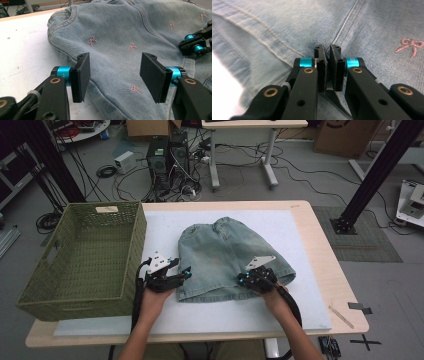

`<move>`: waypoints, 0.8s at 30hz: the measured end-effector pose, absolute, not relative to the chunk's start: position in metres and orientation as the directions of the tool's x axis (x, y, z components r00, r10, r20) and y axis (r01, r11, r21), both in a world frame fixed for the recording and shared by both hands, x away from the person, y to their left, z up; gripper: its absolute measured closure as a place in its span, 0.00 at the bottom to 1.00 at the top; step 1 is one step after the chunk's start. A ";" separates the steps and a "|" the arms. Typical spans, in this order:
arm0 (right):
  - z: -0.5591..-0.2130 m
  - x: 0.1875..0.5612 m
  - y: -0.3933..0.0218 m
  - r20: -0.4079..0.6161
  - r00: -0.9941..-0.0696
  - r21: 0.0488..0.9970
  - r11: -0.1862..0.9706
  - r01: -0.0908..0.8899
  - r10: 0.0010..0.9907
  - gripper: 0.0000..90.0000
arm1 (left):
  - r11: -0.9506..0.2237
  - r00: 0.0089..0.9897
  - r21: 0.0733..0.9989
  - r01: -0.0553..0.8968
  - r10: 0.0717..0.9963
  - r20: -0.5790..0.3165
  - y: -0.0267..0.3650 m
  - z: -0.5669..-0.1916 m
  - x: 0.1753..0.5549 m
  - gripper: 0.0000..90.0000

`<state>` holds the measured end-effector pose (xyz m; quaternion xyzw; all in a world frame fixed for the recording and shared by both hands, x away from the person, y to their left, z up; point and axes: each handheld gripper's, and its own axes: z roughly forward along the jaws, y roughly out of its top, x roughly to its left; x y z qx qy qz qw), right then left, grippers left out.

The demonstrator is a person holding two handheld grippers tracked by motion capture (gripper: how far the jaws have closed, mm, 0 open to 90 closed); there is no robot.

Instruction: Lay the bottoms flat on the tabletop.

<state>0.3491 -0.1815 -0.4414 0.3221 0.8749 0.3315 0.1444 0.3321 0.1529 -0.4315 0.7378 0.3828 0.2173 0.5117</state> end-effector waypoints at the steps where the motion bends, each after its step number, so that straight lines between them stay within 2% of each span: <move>1: -0.441 0.348 -0.182 -0.022 -0.755 0.674 0.568 0.473 0.655 0.97 | -0.181 0.612 0.922 0.343 0.787 -0.073 0.153 -0.431 0.332 0.46; 6: -0.431 0.335 -0.186 0.041 -0.801 0.696 0.558 0.452 0.598 0.97 | -0.177 0.610 0.922 0.343 0.789 -0.076 0.156 -0.430 0.332 0.46; 16: -0.414 0.319 -0.181 0.057 -0.839 0.736 0.545 0.401 0.541 0.97 | -0.178 0.616 0.924 0.338 0.784 -0.075 0.155 -0.430 0.332 0.46; 24: -0.425 0.314 -0.169 0.094 -0.866 0.689 0.596 0.412 0.490 0.97 | -0.208 0.638 0.903 0.377 0.765 -0.090 0.149 -0.435 0.332 0.49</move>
